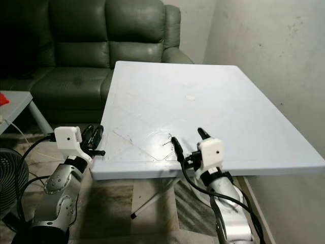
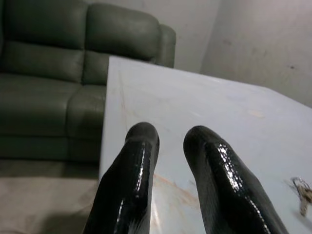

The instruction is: Hang keys on a hook

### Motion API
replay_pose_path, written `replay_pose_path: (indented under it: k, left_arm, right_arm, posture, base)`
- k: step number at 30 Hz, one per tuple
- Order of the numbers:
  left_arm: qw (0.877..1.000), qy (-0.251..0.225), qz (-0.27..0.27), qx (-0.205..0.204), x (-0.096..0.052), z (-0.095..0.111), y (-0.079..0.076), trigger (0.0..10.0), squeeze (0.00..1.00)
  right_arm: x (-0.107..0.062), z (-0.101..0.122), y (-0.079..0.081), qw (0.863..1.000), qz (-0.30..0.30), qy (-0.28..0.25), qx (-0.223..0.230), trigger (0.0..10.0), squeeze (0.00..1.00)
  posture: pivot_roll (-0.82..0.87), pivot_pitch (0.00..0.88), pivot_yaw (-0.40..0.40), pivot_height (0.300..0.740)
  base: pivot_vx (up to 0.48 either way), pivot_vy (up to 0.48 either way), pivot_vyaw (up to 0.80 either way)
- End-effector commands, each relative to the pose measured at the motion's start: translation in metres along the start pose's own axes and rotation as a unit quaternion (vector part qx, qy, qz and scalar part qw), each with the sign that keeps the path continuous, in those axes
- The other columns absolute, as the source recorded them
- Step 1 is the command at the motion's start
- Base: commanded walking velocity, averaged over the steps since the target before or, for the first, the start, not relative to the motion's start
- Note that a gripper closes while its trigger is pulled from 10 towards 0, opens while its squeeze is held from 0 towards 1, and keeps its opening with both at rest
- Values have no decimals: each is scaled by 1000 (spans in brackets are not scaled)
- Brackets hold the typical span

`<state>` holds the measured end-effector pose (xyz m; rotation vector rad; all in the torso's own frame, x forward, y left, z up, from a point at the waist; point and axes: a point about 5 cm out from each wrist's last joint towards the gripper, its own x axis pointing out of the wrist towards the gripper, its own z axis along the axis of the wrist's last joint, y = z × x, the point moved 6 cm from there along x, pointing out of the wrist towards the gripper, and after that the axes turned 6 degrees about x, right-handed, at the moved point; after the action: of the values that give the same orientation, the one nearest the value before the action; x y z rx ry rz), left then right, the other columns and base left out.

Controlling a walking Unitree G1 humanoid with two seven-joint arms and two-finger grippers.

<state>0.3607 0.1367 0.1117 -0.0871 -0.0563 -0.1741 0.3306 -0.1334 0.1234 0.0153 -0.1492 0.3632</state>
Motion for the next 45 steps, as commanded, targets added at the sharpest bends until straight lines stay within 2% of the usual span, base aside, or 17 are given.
replay_pose_path:
  k: [1, 10, 18, 25, 28, 40, 45]
  left_arm:
    - [1000, -1, 4, 6, 1, 3, 2, 10000, 0]
    - [1000, -2, 2, 10, -2, 2, 2, 10000, 0]
    - [998, -9, -43, 39, -9, 3, -15, 10000, 0]
    - [997, -10, -59, 50, -19, 3, -25, 10000, 0]
    - [997, -12, -62, 54, -21, 3, -28, 10000, 0]
    - [993, -19, -100, 62, -32, 8, -54, 10000, 0]
    - [992, -21, -106, 65, -34, 11, -59, 10000, 0]
  right_arm:
    - [1, 2, -1, 1000, 0, -1, -1, 10000, 0]
    - [0, 1, 1, 1000, 3, 5, -3, 10000, 0]
    - [5, 0, 0, 1000, 10, 19, -14, 10000, 0]
    - [26, 0, -4, 998, 0, 48, -31, 10000, 0]
    - [30, -3, -6, 998, -7, 59, -25, 10000, 0]
    - [63, -9, 16, 995, -3, 96, 33, 10000, 0]
    - [68, -9, 19, 994, -10, 98, 45, 10000, 0]
  posture:
    - [-112, 0, -2, 740]
    - [-108, 0, -5, 740]
    - [-91, 8, -17, 740]
    - [-61, 38, -47, 740]
    - [-54, 46, -54, 740]
    - [-11, 88, -91, 740]
    - [3, 107, -99, 740]
  base:
    - [0, 0, 0]
    - [0, 0, 0]
    - [0, 0, 0]
    - [0, 0, 0]
    - [0, 0, 0]
    - [0, 0, 0]
    - [0, 0, 0]
